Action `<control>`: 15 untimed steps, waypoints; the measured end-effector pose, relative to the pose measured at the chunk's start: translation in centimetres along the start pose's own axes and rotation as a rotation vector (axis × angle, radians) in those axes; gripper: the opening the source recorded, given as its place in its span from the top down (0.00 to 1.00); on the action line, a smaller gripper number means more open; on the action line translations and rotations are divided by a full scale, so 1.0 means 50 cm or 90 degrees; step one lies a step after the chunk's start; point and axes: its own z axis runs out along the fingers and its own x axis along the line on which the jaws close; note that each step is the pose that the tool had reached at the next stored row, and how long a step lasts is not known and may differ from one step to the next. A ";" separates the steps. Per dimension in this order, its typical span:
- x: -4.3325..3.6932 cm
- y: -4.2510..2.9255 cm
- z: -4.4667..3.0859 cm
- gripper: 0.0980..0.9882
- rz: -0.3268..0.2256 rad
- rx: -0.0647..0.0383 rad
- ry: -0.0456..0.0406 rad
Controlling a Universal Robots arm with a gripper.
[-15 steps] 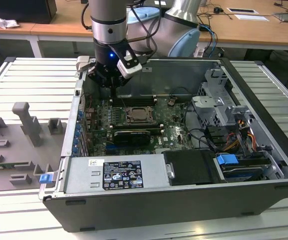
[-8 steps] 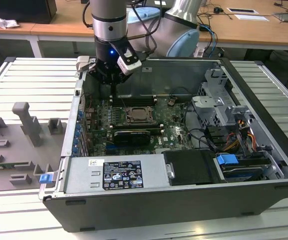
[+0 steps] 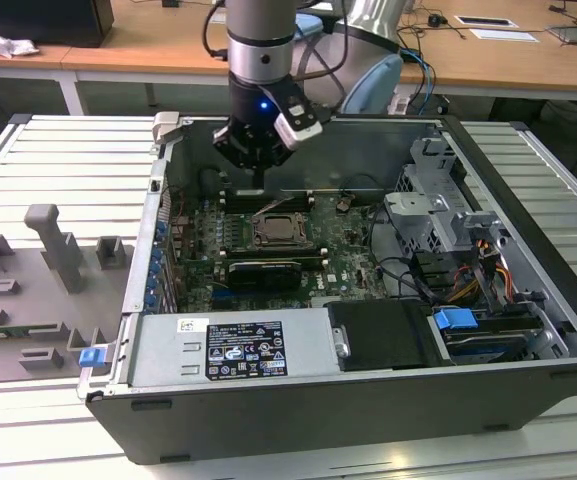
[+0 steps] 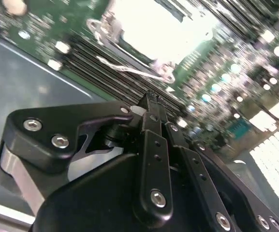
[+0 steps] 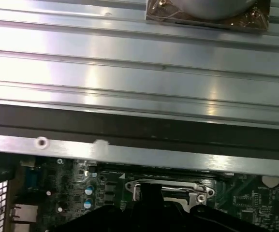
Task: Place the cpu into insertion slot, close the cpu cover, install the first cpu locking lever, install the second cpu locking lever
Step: 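Install the first cpu locking lever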
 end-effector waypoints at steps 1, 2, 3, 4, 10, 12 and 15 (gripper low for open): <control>-0.015 -0.001 0.002 0.99 0.000 0.000 0.0000; -0.029 -0.002 0.003 0.99 0.000 0.000 -0.0001; -0.033 -0.003 0.004 0.99 0.000 -0.002 -0.0002; -0.034 -0.003 0.005 0.99 0.000 -0.007 -0.0006; -0.037 -0.004 0.024 0.99 0.003 -0.017 -0.0016; -0.039 -0.005 0.032 0.99 0.006 -0.017 -0.0018; -0.042 -0.005 0.044 0.99 0.007 -0.017 -0.0019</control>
